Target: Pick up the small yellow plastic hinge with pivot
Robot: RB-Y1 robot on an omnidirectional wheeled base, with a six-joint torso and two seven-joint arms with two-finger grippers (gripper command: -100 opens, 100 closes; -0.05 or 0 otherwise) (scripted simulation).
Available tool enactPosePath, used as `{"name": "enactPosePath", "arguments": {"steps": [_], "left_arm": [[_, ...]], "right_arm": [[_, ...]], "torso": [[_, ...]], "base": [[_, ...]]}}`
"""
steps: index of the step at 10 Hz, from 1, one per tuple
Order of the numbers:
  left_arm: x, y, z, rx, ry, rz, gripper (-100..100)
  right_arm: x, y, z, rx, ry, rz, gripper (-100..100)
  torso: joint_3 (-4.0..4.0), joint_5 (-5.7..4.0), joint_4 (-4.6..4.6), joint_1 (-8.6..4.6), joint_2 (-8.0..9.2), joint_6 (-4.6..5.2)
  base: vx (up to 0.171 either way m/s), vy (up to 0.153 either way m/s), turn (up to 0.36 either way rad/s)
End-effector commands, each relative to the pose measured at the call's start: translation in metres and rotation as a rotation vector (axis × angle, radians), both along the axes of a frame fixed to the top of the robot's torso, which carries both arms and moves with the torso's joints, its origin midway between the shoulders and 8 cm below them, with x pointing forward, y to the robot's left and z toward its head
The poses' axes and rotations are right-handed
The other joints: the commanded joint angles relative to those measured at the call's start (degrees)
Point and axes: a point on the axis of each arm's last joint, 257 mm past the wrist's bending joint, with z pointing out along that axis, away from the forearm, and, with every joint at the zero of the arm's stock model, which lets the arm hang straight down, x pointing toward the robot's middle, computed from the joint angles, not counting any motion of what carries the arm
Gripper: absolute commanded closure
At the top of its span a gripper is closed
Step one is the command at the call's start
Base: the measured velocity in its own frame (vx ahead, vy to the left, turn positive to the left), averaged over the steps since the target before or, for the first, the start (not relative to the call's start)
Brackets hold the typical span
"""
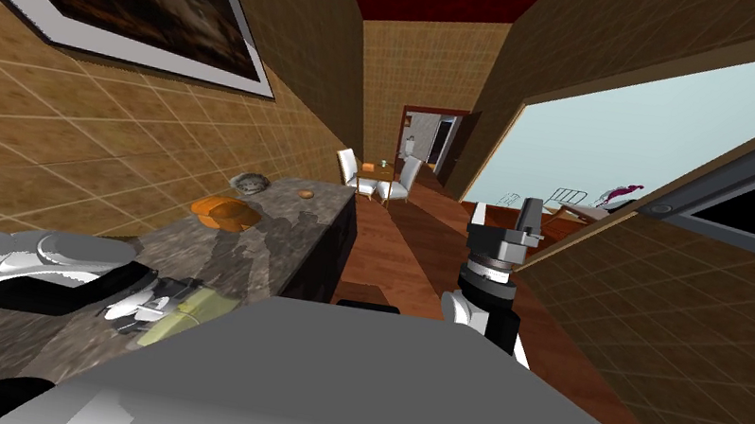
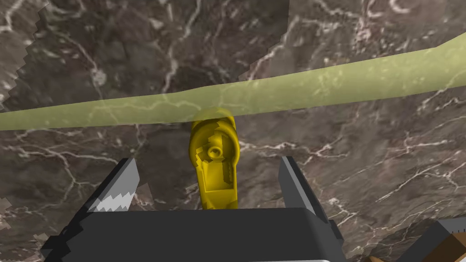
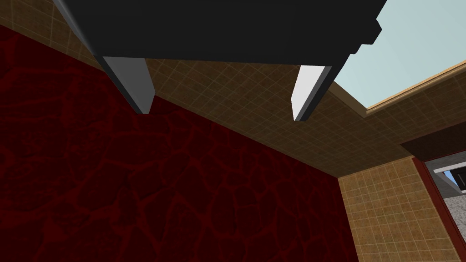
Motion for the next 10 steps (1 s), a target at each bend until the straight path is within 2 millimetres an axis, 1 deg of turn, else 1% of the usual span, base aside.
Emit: {"name": "enactPosePath", "arguments": {"steps": [1, 6, 7, 8, 10], "left_arm": [[0.000, -0.005, -0.005, 0.003, -0.002, 0.003, -100], [-0.002, -0.028, -0.023, 0.000, -0.001, 0.009, -100], [-0.002, -0.026, -0.022, 0.000, 0.000, 0.008, -100], [-0.002, -0.026, -0.022, 0.001, -0.002, 0.009, 100], [-0.004, -0.026, -0.022, 0.001, 0.001, 0.012, 100]], "right_arm": [[0.000, 0.000, 0.000, 0.000, 0.000, 0.000, 0], [0.000, 0.000, 0.000, 0.000, 0.000, 0.000, 0], [0.000, 0.000, 0.000, 0.000, 0.000, 0.000, 0], [0.000, 0.000, 0.000, 0.000, 0.000, 0.000, 0], [0.000, 0.000, 0.000, 0.000, 0.000, 0.000, 0]], "torso": [[0.00, 0.00, 0.00, 0.00, 0.00, 0.00], [0.02, 0.04, 0.01, 0.15, 0.04, -0.01], [0.01, 0.04, 0.01, 0.14, 0.02, -0.01], [0.01, 0.02, 0.00, 0.04, 0.01, -0.01], [-0.01, 0.09, 0.02, -0.01, -0.04, 0.08]], "base": [[-0.003, 0.043, -0.016], [-0.005, 0.052, -0.014], [0.000, 0.024, -0.005], [0.000, 0.000, 0.000], [-0.002, 0.002, 0.009]]}}
